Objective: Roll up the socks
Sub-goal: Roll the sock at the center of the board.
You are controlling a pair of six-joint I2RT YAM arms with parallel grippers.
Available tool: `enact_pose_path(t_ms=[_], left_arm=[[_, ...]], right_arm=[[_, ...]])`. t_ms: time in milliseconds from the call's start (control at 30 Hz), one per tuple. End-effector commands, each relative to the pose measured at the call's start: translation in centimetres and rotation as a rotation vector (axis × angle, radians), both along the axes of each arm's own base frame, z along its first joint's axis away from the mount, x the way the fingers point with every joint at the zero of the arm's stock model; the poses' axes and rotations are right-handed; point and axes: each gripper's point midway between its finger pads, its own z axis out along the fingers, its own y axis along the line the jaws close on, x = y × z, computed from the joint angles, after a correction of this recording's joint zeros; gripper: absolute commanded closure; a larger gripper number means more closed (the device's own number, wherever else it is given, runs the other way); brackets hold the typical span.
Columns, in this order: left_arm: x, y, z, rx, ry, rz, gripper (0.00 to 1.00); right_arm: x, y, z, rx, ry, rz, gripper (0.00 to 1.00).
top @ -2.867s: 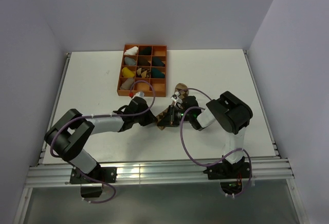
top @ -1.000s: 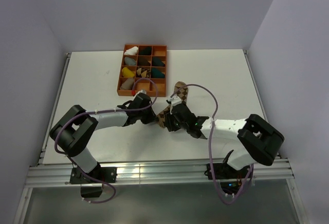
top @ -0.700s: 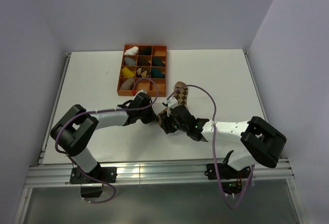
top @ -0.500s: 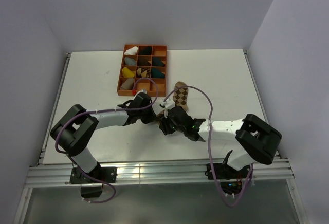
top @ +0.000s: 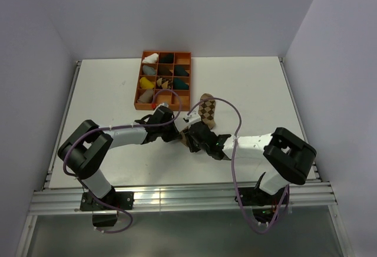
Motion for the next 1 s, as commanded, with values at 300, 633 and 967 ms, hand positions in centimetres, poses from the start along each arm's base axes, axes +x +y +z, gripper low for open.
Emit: enact_pose_path(t_ms=[300, 633, 967], left_arm=[[-1.7, 1.3, -2.6, 0.113, 0.09, -0.048, 0.96], [-1.2, 0.7, -1.8, 0.145, 0.097, -0.104, 0.96], [-1.1, 0.4, -1.8, 0.149, 0.099, -0.12, 0.96]], right_arm=[[-0.3, 0.9, 4.7, 0.016, -0.12, 0.093, 0.61], [-1.5, 2.6, 5.0, -0.104, -0.262, 0.235, 0.61], [-0.2, 2.1, 3.5, -0.176, -0.273, 0.134, 0.65]])
